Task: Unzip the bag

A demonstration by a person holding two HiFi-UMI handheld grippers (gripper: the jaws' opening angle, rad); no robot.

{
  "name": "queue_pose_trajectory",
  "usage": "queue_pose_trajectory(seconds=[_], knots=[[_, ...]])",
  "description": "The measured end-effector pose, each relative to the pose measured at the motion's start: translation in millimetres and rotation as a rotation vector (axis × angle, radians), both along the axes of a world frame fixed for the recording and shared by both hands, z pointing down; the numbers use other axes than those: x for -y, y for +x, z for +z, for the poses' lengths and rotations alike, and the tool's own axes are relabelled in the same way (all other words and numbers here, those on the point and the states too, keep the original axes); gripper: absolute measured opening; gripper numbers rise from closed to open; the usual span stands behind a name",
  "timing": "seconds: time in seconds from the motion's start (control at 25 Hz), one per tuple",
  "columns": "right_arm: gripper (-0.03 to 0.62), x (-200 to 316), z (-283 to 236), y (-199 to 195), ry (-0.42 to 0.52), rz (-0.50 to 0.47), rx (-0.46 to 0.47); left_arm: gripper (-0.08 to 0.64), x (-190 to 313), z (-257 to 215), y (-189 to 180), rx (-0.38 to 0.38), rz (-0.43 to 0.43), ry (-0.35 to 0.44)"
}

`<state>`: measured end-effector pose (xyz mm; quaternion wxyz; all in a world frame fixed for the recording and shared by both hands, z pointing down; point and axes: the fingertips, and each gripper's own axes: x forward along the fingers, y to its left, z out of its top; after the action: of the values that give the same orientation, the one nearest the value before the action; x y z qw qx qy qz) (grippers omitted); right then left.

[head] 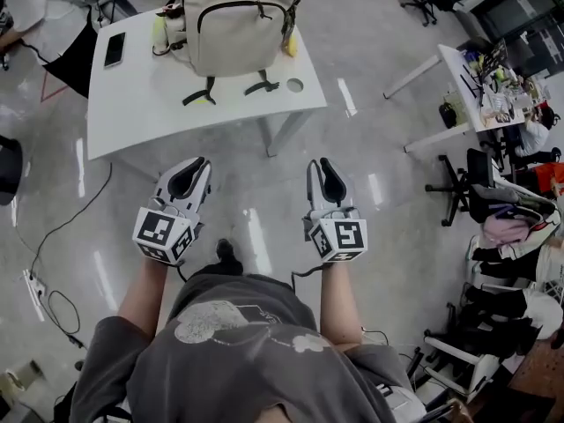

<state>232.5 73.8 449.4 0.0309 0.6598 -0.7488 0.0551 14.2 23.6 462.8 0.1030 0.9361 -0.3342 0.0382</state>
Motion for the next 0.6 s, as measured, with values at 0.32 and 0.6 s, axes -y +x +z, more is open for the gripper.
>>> queue_pose_trajectory(seconds=[0.32, 0.6], knots=[[0.058, -73.9, -13.2, -0.1, 0.030, 0.013, -0.023, 0.046, -57.6, -10.2, 13.6, 0.001, 0.029, 0.015], [-0.011, -141.1, -29.6, 7.7, 0.069, 0.059, -0.022, 0.045, -117.2, -27.5, 19.4, -0.023, 0.058, 0.035]])
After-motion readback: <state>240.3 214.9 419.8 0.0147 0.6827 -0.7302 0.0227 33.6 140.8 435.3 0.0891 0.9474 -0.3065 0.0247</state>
